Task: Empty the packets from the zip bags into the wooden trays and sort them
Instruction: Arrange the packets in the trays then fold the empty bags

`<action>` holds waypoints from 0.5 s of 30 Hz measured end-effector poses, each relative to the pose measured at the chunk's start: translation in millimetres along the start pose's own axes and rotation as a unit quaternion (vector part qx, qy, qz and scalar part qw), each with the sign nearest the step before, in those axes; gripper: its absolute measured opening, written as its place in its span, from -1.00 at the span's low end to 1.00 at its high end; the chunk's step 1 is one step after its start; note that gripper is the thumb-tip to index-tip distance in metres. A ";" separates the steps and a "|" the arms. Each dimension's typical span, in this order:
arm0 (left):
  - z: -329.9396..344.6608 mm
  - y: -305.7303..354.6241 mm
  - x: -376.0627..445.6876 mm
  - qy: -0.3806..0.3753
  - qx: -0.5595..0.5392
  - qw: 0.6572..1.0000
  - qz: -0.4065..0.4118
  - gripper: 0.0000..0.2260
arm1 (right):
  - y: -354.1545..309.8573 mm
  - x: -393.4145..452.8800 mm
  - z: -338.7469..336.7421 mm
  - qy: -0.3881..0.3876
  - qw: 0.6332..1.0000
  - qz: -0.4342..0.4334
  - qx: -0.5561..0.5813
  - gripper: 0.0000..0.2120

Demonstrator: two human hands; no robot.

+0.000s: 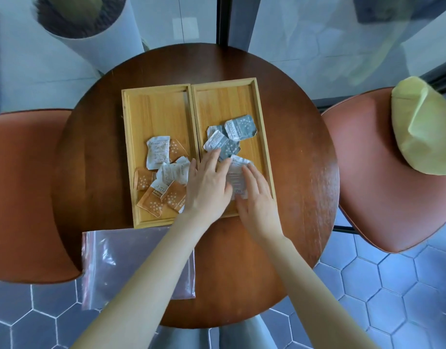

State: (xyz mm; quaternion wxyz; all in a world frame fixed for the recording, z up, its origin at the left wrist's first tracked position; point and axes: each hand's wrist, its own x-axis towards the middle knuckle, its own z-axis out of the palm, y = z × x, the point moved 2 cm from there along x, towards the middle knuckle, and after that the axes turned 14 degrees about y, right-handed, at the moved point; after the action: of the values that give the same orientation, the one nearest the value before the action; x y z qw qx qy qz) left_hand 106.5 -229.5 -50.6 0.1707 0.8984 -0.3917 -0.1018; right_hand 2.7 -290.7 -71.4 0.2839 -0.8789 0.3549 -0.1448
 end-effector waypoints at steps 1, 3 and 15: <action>-1.9 1.5 -3.6 0.033 -0.014 0.999 0.008 -0.62 | 1.1 2.5 -2.2 0.014 1.000 0.012 0.003 -0.52; 0.0 5.3 -15.8 0.072 -0.034 0.996 0.049 -0.67 | 3.7 3.4 -6.5 0.045 0.999 0.013 -0.011 -0.58; 16.5 11.0 -48.4 -0.036 0.010 0.999 0.026 -0.47 | 8.0 -12.3 -8.0 -0.003 0.996 -0.029 -0.080 -0.54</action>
State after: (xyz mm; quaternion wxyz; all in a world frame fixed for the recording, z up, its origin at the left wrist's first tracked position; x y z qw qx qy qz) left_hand 61.4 -204.5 -59.2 0.1502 0.8853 -0.4217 -0.1259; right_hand -13.9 -289.8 -70.5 0.2095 -0.9090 0.3392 -0.1214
